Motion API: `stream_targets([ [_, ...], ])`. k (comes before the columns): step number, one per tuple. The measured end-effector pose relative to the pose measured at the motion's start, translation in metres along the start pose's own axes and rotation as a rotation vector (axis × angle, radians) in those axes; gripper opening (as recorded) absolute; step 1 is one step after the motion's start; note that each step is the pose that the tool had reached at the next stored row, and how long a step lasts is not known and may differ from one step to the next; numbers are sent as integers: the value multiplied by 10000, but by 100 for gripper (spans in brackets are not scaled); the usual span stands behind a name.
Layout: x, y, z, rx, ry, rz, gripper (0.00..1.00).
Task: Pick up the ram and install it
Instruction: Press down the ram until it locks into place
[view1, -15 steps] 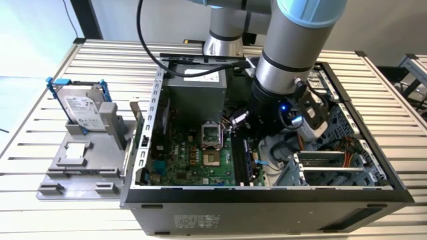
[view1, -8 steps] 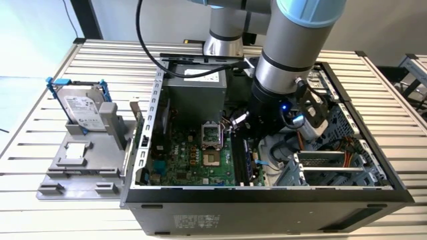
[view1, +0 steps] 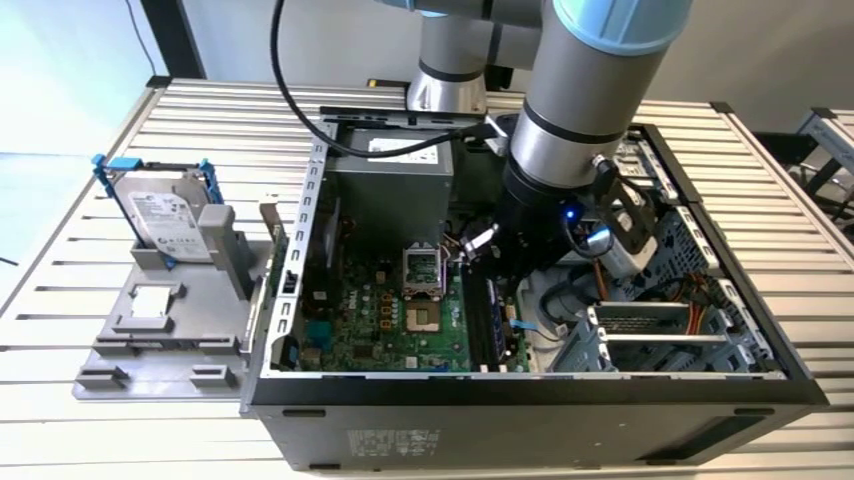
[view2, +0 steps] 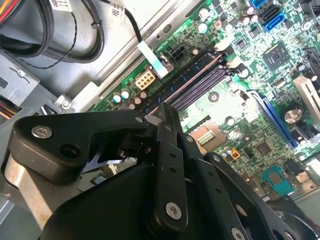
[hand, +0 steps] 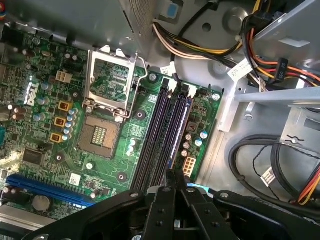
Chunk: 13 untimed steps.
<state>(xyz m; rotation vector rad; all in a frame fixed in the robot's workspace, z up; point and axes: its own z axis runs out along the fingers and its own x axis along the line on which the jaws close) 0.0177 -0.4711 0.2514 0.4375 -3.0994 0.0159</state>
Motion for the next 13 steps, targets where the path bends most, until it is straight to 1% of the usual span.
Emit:
stream_targets([
  [10, 0, 0, 0, 7, -5, -607, 0],
  [13, 0, 0, 0, 13, -9, -1038, 0],
])
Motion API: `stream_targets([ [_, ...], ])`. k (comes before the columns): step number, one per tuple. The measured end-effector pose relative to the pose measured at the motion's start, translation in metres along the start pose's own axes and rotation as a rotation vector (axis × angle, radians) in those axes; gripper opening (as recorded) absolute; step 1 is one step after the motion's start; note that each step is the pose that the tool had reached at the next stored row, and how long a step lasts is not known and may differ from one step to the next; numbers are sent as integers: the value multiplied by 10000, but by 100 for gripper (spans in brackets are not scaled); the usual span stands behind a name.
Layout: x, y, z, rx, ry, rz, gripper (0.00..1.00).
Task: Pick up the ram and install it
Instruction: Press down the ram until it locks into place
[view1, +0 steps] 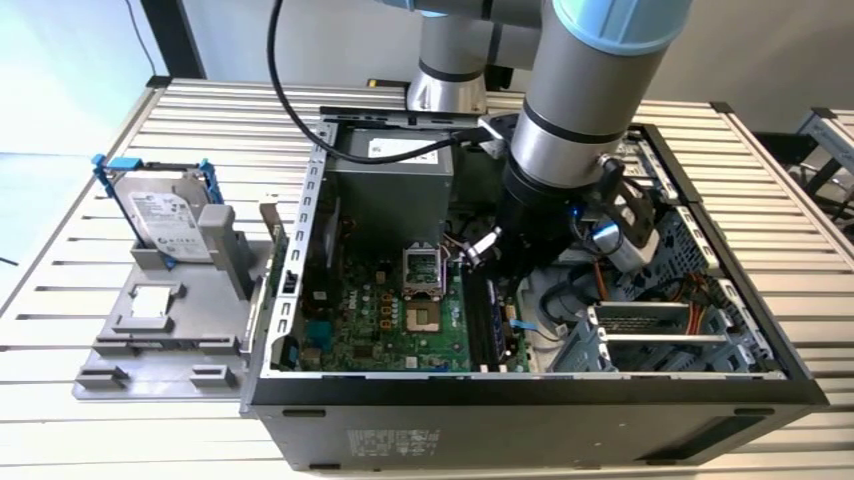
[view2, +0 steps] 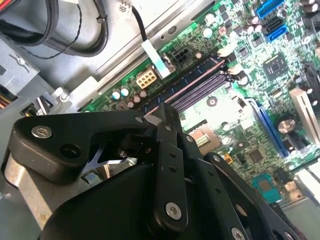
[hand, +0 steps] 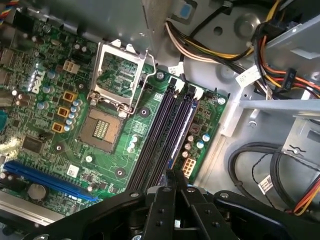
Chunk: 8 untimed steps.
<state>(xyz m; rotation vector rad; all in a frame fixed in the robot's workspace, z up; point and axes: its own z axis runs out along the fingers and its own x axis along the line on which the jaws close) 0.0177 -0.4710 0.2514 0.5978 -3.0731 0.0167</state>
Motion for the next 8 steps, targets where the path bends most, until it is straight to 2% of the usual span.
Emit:
stream_targets([
  [8, 0, 0, 0, -6, -21, -1328, 0],
])
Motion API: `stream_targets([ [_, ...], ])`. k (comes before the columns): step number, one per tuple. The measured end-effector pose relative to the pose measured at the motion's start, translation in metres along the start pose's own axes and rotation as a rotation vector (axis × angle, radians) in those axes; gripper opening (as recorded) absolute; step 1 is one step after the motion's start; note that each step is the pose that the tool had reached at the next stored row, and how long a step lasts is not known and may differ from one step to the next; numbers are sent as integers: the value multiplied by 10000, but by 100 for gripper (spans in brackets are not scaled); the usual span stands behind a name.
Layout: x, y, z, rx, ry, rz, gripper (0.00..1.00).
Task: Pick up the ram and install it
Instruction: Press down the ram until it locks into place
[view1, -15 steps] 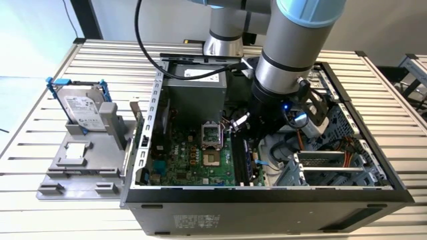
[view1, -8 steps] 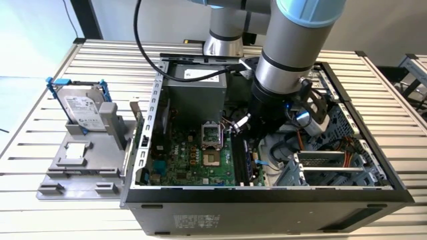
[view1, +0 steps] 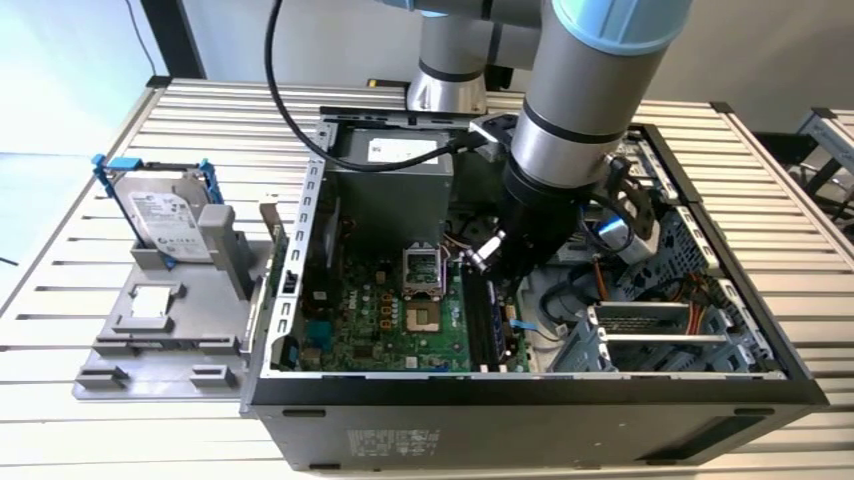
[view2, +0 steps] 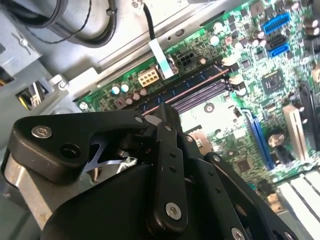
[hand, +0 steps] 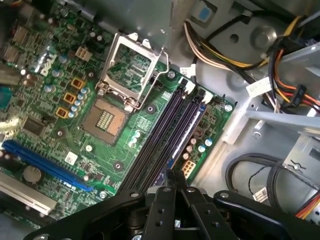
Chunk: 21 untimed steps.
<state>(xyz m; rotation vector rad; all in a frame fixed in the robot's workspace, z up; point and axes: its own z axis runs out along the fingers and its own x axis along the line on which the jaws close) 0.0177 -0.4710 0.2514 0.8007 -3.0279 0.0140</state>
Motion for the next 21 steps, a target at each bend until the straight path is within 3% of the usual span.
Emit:
stream_targets([
  [6, 0, 0, 3, -83, -45, -750, 0],
  [15, 1, 0, 9, -104, -43, -1721, 0],
  [17, 1, 0, 11, -207, -38, -1856, 0],
  [20, 1, 0, 11, -477, -25, -2020, 0],
  [21, 1, 0, 11, -562, -67, -2103, 0],
])
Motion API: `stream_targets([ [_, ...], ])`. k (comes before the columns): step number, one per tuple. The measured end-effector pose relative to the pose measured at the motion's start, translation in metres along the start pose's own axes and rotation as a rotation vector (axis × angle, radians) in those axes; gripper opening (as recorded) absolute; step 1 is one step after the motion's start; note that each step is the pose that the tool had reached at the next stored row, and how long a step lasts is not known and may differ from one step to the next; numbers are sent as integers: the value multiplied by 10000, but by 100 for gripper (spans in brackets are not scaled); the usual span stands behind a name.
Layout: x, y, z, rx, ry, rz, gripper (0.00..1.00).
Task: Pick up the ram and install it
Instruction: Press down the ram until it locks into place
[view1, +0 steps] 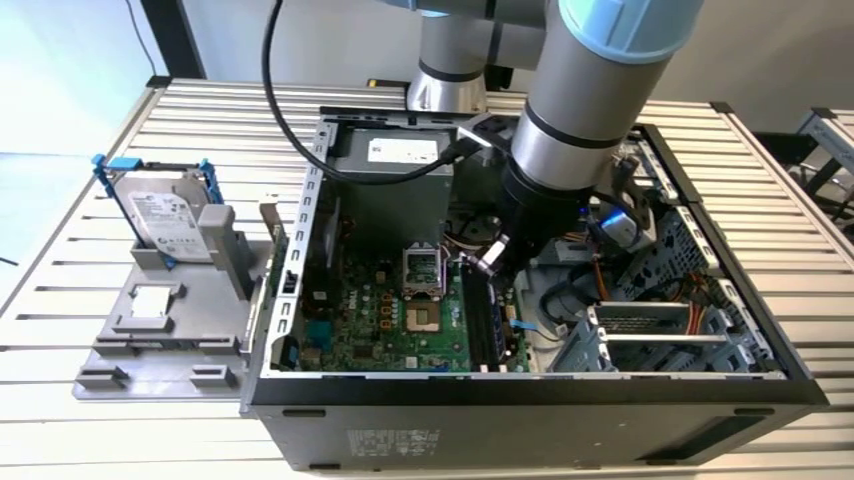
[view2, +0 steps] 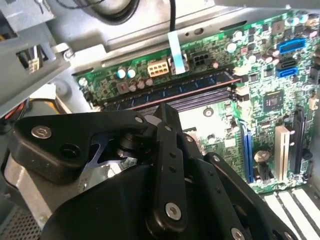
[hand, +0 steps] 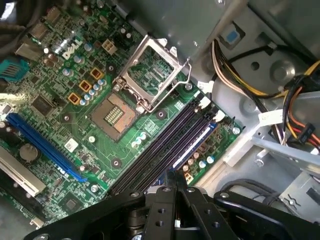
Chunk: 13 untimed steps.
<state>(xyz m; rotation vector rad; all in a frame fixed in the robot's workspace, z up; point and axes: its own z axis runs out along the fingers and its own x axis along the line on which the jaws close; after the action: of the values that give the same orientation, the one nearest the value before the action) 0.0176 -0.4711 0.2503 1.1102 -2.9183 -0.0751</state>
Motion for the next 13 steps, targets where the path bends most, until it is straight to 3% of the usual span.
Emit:
stream_targets([
  [2, 0, 1, 2, -74, -57, -255, 0],
  [4, -1, 0, 8, -76, -103, -549, 0],
  [7, 0, -1, 13, -7, -173, -983, 0],
  [10, 0, -1, 17, 109, -282, -1386, 0],
  [13, 0, -1, 20, 121, -282, -1749, 0],
])
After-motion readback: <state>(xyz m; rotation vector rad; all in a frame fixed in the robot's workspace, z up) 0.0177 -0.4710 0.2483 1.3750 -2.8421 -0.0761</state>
